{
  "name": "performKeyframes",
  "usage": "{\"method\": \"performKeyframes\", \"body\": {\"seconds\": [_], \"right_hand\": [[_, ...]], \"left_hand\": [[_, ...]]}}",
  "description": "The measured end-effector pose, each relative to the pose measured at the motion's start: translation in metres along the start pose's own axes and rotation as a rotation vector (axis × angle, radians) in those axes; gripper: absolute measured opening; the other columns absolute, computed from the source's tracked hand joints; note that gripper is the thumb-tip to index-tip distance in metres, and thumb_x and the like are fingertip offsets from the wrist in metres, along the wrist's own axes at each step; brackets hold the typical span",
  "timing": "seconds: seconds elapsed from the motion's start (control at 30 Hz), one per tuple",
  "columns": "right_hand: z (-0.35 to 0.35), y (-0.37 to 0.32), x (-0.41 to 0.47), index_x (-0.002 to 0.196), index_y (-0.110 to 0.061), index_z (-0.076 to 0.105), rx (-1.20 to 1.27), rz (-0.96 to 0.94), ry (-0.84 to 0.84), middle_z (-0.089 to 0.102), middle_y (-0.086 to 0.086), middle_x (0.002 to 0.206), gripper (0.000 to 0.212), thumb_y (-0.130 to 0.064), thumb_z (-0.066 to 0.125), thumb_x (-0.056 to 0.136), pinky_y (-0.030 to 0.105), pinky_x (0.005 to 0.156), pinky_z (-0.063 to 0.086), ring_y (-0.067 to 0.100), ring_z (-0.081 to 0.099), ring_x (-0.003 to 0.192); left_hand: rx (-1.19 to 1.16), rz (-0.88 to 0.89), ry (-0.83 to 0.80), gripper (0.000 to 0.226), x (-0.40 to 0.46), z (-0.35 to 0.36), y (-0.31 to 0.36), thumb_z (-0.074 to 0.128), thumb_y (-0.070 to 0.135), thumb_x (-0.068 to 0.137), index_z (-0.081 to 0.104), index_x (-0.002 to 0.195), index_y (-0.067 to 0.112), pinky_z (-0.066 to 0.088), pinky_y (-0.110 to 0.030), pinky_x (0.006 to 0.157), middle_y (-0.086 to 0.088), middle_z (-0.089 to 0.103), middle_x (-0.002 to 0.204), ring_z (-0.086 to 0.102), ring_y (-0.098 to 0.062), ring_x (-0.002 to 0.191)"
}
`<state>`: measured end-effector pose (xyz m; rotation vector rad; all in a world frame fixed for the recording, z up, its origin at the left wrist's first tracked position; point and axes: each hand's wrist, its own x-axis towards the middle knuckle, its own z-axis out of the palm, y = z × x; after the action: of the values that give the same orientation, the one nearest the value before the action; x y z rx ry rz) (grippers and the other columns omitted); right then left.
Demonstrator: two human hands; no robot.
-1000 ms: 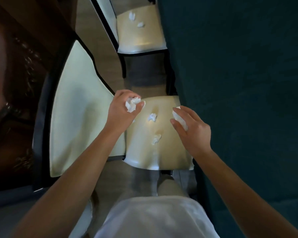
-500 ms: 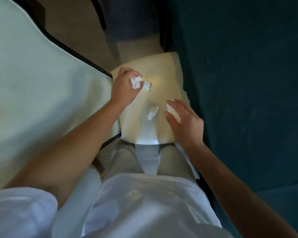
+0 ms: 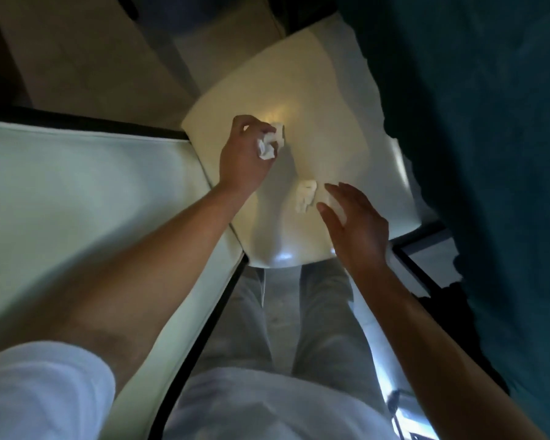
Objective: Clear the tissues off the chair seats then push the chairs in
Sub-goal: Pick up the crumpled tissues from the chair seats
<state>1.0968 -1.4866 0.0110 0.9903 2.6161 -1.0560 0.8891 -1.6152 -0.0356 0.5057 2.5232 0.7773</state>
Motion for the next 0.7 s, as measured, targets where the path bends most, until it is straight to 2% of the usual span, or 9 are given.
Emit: {"method": "performKeyframes", "body": {"seconds": [0.1, 0.27, 0.37, 0.5, 0.6, 0.7], "right_hand": [[0.016, 0.006, 0.023, 0.14, -0.027, 0.061, 0.024, 0.03, 0.011, 0.062, 0.0, 0.143, 0.04, -0.045, 0.057, 0.104, 0.038, 0.097, 0.053, 0.018, 0.062, 0.127], [0.031, 0.008, 0.037, 0.138, -0.025, 0.064, 0.035, 0.026, 0.063, 0.066, -0.003, 0.138, 0.039, -0.044, 0.059, 0.103, 0.028, 0.087, 0.051, 0.017, 0.068, 0.118], [0.046, 0.009, 0.038, 0.145, -0.024, 0.058, 0.055, 0.014, 0.019, 0.065, -0.001, 0.14, 0.046, -0.041, 0.061, 0.103, 0.024, 0.088, 0.044, 0.018, 0.068, 0.118], [0.065, 0.017, 0.044, 0.152, -0.026, 0.049, 0.016, 0.053, -0.023, 0.061, 0.003, 0.144, 0.057, -0.045, 0.063, 0.101, 0.032, 0.085, 0.053, 0.022, 0.07, 0.115], [0.077, 0.019, 0.047, 0.148, -0.023, 0.054, -0.02, 0.025, -0.031, 0.062, 0.009, 0.138, 0.058, -0.045, 0.069, 0.096, 0.03, 0.079, 0.054, 0.025, 0.073, 0.105], [0.083, 0.016, 0.051, 0.148, -0.024, 0.054, -0.048, 0.048, -0.082, 0.057, 0.009, 0.141, 0.062, -0.046, 0.073, 0.093, 0.038, 0.085, 0.059, 0.027, 0.071, 0.11]], "left_hand": [[0.012, 0.025, -0.001, 0.026, 0.013, 0.015, -0.01, 0.075, 0.013, 0.081, 0.071, 0.107, 0.017, 0.054, -0.025, 0.08, -0.006, 0.057, 0.13, 0.067, -0.014, 0.098], [0.067, 0.049, -0.048, 0.029, 0.025, 0.029, -0.014, 0.073, 0.02, 0.084, 0.071, 0.113, 0.02, 0.057, -0.031, 0.083, -0.004, 0.054, 0.135, 0.068, -0.018, 0.102], [0.118, 0.033, -0.118, 0.042, 0.033, 0.035, -0.021, 0.075, 0.023, 0.084, 0.067, 0.125, 0.025, 0.057, -0.033, 0.086, -0.003, 0.049, 0.142, 0.065, -0.019, 0.106], [0.194, 0.117, -0.212, 0.052, 0.037, 0.043, -0.03, 0.074, 0.022, 0.083, 0.062, 0.134, 0.025, 0.057, -0.033, 0.081, -0.006, 0.046, 0.144, 0.065, -0.023, 0.105], [0.223, 0.141, -0.222, 0.05, 0.038, 0.046, -0.034, 0.074, 0.024, 0.084, 0.063, 0.132, 0.025, 0.059, -0.037, 0.079, -0.006, 0.047, 0.143, 0.067, -0.025, 0.102], [0.228, 0.138, -0.231, 0.049, 0.038, 0.047, -0.035, 0.074, 0.024, 0.085, 0.063, 0.133, 0.025, 0.059, -0.038, 0.084, -0.007, 0.047, 0.144, 0.066, -0.024, 0.109]]}}
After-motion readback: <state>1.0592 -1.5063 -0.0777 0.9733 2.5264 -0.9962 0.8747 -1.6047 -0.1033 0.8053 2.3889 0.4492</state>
